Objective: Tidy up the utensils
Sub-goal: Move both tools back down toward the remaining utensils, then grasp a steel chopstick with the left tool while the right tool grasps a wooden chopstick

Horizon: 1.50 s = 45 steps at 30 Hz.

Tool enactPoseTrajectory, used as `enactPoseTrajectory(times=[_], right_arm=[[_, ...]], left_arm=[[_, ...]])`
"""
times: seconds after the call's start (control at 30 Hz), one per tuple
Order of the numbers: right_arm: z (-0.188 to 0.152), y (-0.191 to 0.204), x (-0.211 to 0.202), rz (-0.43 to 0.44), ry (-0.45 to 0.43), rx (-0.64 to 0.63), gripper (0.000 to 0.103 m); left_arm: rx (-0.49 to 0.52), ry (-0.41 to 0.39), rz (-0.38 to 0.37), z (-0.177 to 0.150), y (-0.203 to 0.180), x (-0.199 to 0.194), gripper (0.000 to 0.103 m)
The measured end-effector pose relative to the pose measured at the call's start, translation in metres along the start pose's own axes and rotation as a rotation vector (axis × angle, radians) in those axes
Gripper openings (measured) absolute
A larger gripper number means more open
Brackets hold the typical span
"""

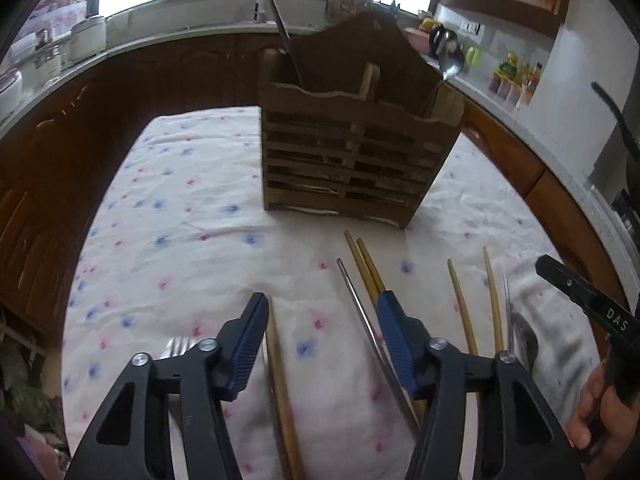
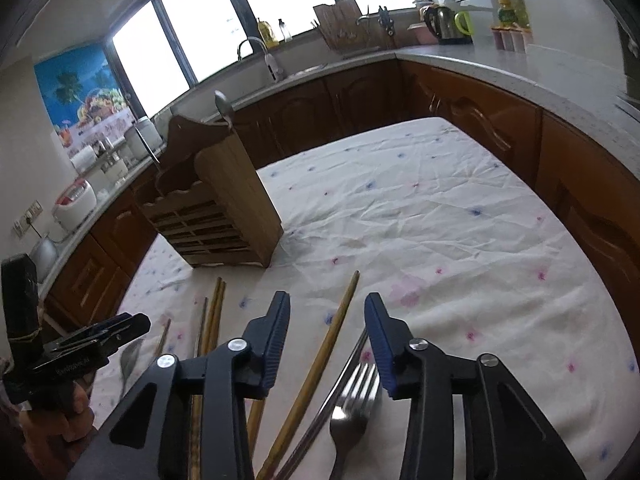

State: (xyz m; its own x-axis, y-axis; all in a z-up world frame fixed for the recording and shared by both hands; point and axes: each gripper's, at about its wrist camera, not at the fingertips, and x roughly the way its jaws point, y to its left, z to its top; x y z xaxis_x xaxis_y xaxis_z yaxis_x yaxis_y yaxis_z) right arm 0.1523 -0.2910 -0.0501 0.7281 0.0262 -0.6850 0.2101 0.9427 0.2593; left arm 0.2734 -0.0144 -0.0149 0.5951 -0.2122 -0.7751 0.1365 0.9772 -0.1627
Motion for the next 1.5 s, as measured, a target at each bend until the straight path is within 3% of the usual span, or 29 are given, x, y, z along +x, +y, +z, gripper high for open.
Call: enactPoseTrajectory(times=[0.27,0.5,0.57,0.67,0.73,0.77,0.87,1.1,1.5], right_arm=[[0.013,-0.002,0.041,-0.041,0.095,-0.013,0.033],[0.011,-0.001,0.069,-0.105,0.184,-0.07,0.028],[0.009,0.003,0.071,-0.128,0.181,-0.107,0.027],[0.008,0.008,0.073,-0.146,0.19,-0.146,0.025],[0.008,0.009,0.074,-0.159,0.188,-0.162,0.016],[0.008,0.008,0.074,-0.159,0.186,-0.164,0.011],[0.01,0.004,0.073,-0.143,0.182,-0.146,0.01],[0.013,0.003,0.062,-0.052,0.161,-0.054,0.006],[0.026,0.026,0.004,0.059,0.057,-0.055,0.005]], left_arm=[[0.043,0.058,0.038,0.017,-0.015,0.039,0.046],[0.08,0.142,0.052,0.022,-0.022,0.074,0.033],[0.11,0.131,0.072,0.023,-0.027,0.079,0.033],[0.14,0.129,0.079,0.024,-0.033,0.083,0.02],[0.162,0.125,0.073,0.023,-0.038,0.085,0.01],[0.168,0.124,0.07,0.022,-0.041,0.087,0.008],[0.168,0.114,0.062,0.021,-0.043,0.09,0.006],[0.07,0.106,-0.055,0.015,-0.022,0.071,0.002],[0.005,-0.021,-0.17,0.003,-0.003,-0.009,0.002]])
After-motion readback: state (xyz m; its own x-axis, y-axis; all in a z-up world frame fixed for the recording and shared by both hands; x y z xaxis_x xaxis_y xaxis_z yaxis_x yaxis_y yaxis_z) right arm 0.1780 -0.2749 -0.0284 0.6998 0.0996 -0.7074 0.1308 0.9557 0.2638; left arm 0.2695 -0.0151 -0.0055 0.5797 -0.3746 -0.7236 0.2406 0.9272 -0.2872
